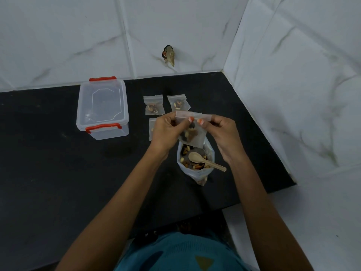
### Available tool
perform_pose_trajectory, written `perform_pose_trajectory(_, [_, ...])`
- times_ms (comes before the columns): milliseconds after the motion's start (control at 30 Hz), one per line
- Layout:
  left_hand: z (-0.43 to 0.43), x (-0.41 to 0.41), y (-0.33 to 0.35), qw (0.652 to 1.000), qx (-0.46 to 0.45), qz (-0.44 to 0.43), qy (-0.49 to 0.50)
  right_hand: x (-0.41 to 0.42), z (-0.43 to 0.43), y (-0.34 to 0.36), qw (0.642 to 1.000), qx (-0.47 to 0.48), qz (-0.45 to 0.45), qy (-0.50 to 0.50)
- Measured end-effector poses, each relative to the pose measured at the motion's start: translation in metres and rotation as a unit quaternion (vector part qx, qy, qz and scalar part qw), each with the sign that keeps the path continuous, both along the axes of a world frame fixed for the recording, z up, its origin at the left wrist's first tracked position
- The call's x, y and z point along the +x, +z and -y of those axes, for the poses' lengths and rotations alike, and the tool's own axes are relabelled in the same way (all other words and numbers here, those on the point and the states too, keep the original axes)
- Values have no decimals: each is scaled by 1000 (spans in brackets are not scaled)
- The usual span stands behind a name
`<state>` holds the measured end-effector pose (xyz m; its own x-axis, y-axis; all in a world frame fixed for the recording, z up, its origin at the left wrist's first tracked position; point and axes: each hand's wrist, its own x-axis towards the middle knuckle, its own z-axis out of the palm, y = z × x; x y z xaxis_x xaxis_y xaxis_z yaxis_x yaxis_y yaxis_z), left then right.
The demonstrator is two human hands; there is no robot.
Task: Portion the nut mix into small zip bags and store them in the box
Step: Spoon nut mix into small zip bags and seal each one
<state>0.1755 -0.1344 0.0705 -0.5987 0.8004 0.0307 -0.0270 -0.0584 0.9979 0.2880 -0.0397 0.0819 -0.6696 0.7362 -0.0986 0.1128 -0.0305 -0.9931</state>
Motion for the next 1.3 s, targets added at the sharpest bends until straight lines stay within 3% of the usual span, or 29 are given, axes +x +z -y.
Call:
perform_pose_trajectory(300, [4, 4, 2, 998, 13, 56, -26, -5, 2, -1, 997, 75, 12, -30])
perform_pose_trajectory(467, [5, 0, 0, 999, 18, 48, 12, -6, 0, 1, 996, 88, 10, -31])
perform_pose_trajectory(733, [1, -3, 0, 998, 22, 29, 48, -1, -1, 2, 998, -15, -23, -58])
perform_pose_trajectory(1067, [4, -7, -7, 990, 56, 126, -14, 0, -7, 1, 996, -44, -36, -71])
perform_pose_trajectory(1300, [4, -10, -6, 999, 12, 41, 8, 4, -6, 2, 994, -85, -43, -60])
